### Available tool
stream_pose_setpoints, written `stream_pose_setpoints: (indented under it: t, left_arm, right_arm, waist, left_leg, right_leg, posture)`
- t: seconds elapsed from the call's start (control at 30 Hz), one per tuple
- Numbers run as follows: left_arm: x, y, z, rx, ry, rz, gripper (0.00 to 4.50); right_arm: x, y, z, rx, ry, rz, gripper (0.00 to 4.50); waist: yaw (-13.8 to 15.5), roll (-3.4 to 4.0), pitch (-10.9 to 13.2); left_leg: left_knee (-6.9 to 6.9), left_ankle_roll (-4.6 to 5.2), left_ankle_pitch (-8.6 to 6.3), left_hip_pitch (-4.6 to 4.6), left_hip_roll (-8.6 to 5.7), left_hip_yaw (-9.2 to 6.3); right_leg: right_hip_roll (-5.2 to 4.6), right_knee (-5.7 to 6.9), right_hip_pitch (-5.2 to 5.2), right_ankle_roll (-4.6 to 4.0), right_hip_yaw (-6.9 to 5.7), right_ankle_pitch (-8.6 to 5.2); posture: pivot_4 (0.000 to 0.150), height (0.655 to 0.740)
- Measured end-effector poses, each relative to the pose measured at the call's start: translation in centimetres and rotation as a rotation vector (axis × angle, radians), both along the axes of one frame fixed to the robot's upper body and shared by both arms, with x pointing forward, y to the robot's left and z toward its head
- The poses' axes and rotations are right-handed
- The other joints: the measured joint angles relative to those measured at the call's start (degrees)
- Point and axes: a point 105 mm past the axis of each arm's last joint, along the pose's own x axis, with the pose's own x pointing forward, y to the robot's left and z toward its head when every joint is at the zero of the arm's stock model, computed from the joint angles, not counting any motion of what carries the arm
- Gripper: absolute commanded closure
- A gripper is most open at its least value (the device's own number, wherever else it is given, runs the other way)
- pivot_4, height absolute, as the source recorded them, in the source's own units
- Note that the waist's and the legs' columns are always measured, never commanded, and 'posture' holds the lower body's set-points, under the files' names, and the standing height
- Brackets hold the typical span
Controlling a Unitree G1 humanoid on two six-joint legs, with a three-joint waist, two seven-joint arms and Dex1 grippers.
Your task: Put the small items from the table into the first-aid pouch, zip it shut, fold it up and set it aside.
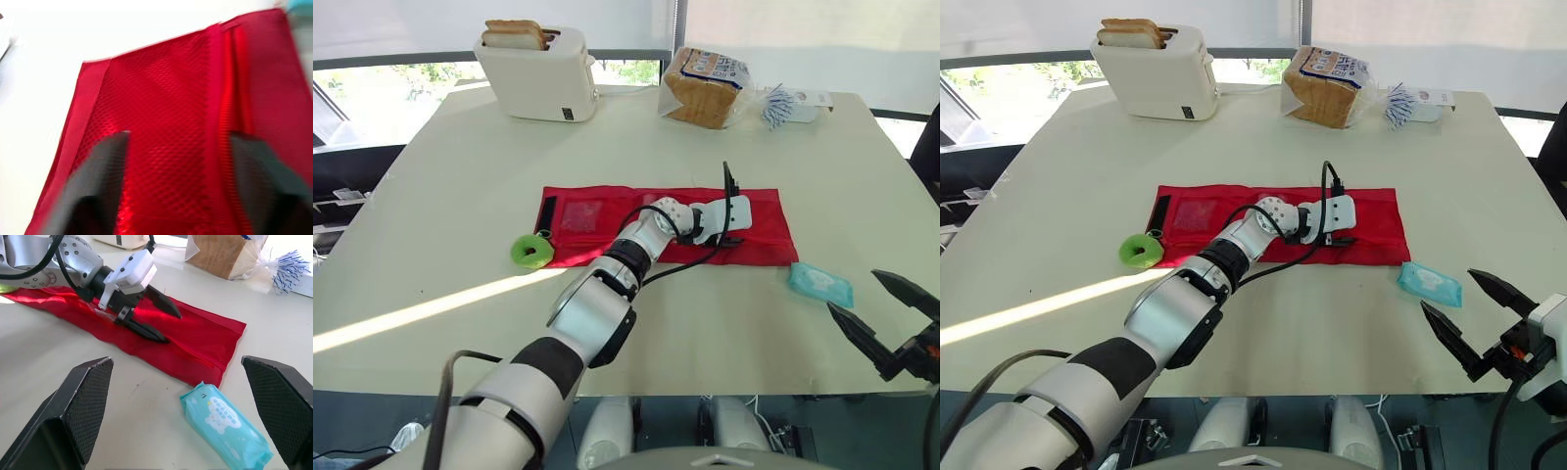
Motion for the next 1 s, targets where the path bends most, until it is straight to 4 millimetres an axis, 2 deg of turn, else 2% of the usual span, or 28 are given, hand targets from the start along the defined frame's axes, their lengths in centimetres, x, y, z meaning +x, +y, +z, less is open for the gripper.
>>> stream_pose_setpoints:
  t: [0.07,0.1,0.23,0.47,0.6,0.7,0.77,0.9,1.0]
  left_arm:
    - [0.2,0.8,0.2,-0.016,0.011,0.009,4.20]
    - [0.3,1.2,0.0,-0.016,0.017,0.013,4.44]
    - [0.2,2.6,-1.4,-0.009,0.060,0.031,4.44]
    - [-0.6,3.9,-1.6,-0.090,0.152,0.020,4.44]
    - [-0.9,3.6,-1.5,-0.138,0.210,0.021,4.44]
    - [-1.0,3.0,-1.0,-0.169,0.235,0.025,3.66]
    - [-1.1,2.6,-1.0,-0.171,0.242,0.028,2.73]
    - [-1.2,1.5,-0.7,-0.111,0.183,0.004,1.24]
    - [-1.3,0.9,-0.9,-0.052,0.119,-0.011,1.24]
  right_arm:
    - [0.0,0.0,0.0,-0.001,-0.007,0.001,0.00]
    - [0.0,0.0,0.1,-0.003,-0.008,0.001,0.00]
    - [0.1,0.0,0.0,-0.008,-0.011,0.004,0.00]
    - [0.1,0.0,-0.6,-0.006,0.016,0.014,0.00]
    - [0.3,0.1,-0.8,-0.012,0.017,0.016,0.00]
    - [0.5,0.2,-0.8,-0.012,0.010,0.023,0.00]
    - [0.5,0.2,-0.8,-0.011,0.011,0.023,0.00]
    - [0.5,0.2,-0.9,-0.010,0.013,0.021,0.00]
    - [0.5,0.2,-0.9,-0.009,0.014,0.020,0.00]
  waist:
    - [0.00,0.01,-0.01]
    - [0.00,0.01,-0.01]
    - [0.02,0.02,-0.01]
    - [-0.02,0.04,-0.02]
    - [0.04,0.04,-0.02]
    - [0.11,0.04,-0.02]
    - [0.08,0.03,-0.02]
    - [0.07,0.04,-0.02]
    - [0.07,0.04,-0.02]
  left_leg:
    - [0.00,0.00,0.00,0.01,0.00,0.01]
    - [0.00,0.00,0.00,0.01,0.00,0.00]
    - [0.00,0.00,0.00,0.01,0.00,0.01]
    - [0.01,-0.01,0.00,0.02,0.02,0.01]
    - [0.01,-0.01,0.00,0.02,0.02,0.01]
    - [0.02,0.00,0.00,0.01,0.00,0.00]
    - [0.02,0.00,0.00,0.01,-0.01,0.00]
    - [0.01,0.00,0.00,0.01,-0.01,0.01]
    - [0.01,0.00,0.00,0.01,-0.01,0.01]
  right_leg:
    - [0.00,0.00,0.00,0.00,0.00,0.00]
    - [0.00,0.00,0.00,0.00,0.00,0.00]
    - [0.00,0.00,0.01,0.00,0.00,0.00]
    - [0.00,0.02,0.00,0.00,0.01,0.00]
    - [0.00,0.02,0.01,0.00,0.01,0.00]
    - [0.00,0.01,0.01,0.00,0.01,0.00]
    - [0.00,0.01,0.01,0.00,0.01,0.00]
    - [0.00,0.01,0.01,0.00,0.01,0.00]
    - [0.00,0.01,0.01,0.00,0.01,0.00]
  posture:
    - [0.150,0.7400]
    - [0.150,0.7400]
    - [0.150,0.7400]
    - [0.150,0.7400]
    - [0.150,0.7400]
    - [0.150,0.7400]
    - [0.150,0.7400]
    - [0.150,0.7400]
    - [0.150,0.7400]
